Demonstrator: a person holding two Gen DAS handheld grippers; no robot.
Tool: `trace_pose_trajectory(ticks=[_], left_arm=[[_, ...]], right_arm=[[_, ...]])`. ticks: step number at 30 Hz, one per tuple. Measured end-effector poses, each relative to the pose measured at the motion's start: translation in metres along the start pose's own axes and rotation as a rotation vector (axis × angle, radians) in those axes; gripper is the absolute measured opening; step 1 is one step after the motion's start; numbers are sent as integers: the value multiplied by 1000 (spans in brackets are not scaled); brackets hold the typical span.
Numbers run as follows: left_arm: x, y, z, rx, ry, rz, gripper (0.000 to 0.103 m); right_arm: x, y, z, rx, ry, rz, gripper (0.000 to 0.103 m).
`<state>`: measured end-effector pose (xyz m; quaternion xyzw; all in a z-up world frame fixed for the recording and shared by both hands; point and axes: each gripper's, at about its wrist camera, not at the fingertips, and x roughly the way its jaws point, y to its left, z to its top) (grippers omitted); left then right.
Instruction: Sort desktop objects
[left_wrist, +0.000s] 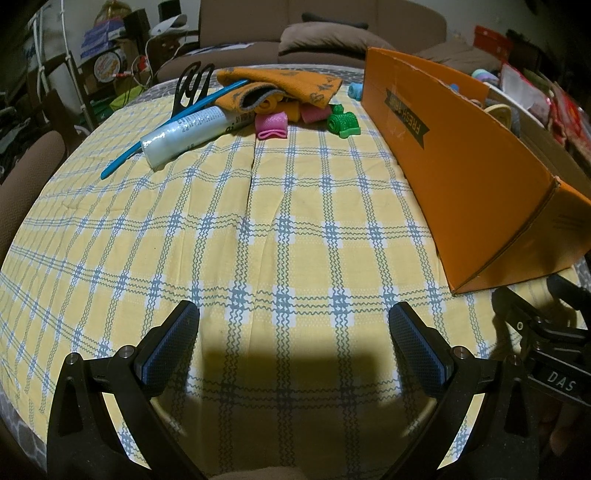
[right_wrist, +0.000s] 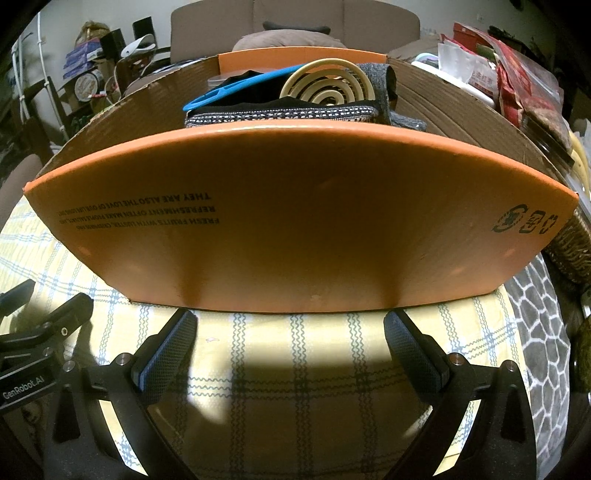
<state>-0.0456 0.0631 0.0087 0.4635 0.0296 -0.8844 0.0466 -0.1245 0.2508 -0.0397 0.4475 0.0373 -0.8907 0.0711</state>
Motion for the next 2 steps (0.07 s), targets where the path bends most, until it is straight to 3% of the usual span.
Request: trace_pose_trajectory(ticks=[2], left_arm=[[0, 0, 0, -1, 0, -1, 103]], right_arm=[[0, 0, 0, 0, 0, 0, 103]])
